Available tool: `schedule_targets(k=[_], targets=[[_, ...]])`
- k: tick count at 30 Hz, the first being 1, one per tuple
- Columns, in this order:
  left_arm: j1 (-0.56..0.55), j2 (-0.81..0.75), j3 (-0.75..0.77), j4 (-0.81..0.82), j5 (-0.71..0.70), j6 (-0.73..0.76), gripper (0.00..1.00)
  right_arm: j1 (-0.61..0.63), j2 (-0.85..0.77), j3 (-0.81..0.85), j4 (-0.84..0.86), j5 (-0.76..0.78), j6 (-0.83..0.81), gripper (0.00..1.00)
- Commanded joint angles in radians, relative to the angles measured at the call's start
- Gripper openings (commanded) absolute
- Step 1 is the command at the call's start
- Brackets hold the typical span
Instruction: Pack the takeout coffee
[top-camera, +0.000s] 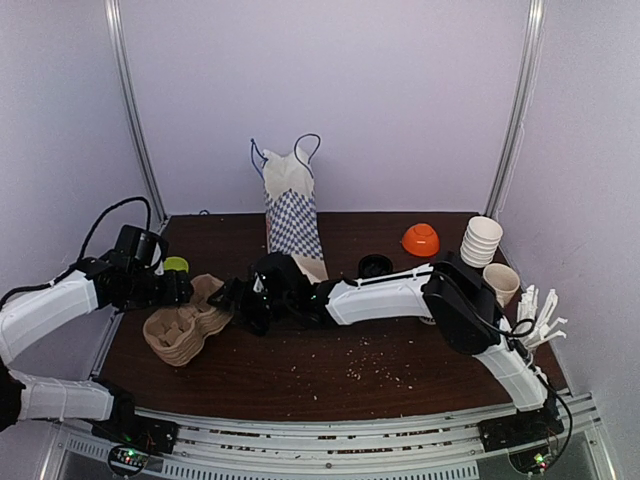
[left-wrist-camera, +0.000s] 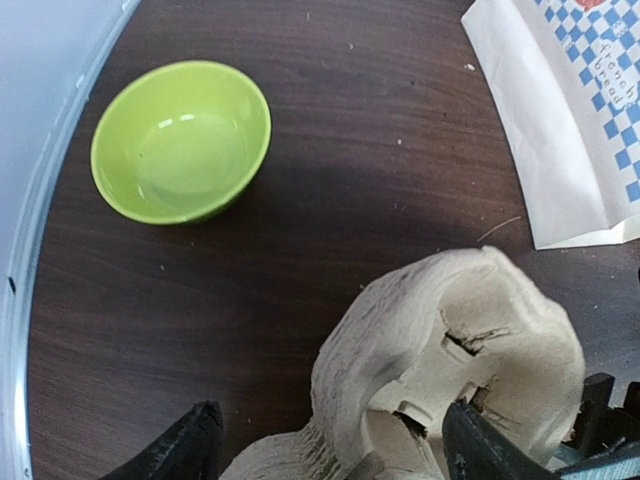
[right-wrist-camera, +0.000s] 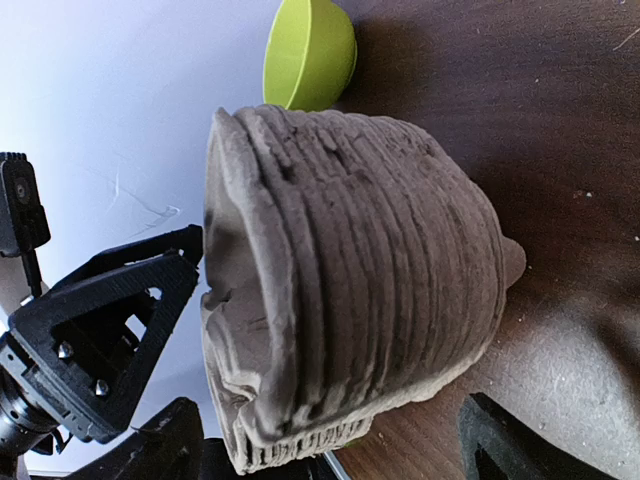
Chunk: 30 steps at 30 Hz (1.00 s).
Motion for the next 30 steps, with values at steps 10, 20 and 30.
schedule_targets(k=[10, 20, 30], targets=[[0.011, -0.054, -0.112, 0.130, 0.152, -0.042, 0.78, 0.004, 0.077, 0.134, -0.107, 0.032, 0.032, 0.58], [0.011, -0.060, -0.185, 0.234, 0.388, -0.075, 0.76, -0.041, -0.091, -0.062, -0.120, 0.058, -0.066, 0.42], [-0.084, -0.029, -0.275, 0.419, 0.489, -0.196, 0.76, -0.105, -0.284, -0.252, -0.217, 0.032, -0.213, 0.40]])
